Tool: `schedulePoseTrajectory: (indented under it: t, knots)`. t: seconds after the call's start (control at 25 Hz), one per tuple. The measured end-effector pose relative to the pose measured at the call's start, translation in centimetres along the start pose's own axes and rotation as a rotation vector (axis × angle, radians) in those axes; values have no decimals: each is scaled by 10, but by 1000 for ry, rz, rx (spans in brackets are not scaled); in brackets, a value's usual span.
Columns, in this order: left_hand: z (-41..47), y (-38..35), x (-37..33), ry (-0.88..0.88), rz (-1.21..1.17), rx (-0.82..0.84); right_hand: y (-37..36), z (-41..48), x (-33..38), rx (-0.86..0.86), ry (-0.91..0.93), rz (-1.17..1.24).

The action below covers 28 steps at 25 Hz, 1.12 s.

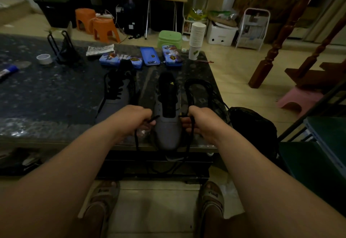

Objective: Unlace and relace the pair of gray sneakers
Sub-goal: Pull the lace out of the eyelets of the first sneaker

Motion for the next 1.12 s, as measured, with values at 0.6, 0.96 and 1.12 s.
schedulePoseTrajectory:
  t: [0.6, 0.96, 1.12]
  knots:
    - [7, 1, 7, -40, 10, -50, -6, -1, 12, -44, 152, -436]
    - [-25, 3, -16, -210, -278, -12, 5, -27, 8, -36, 49, 241]
    - [-65, -23, -56, -422, -51, 4, -36, -61, 75, 88, 315, 107]
Point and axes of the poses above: each hand's wrist, its own z-axis towards the middle knuckle, its own y-axis out of the back of the hand, x = y × z, the point moved 10 cm from there along z, towards the middle knuckle, and after that the axes turned 5 degrees about -z, right-handed, at the moved point
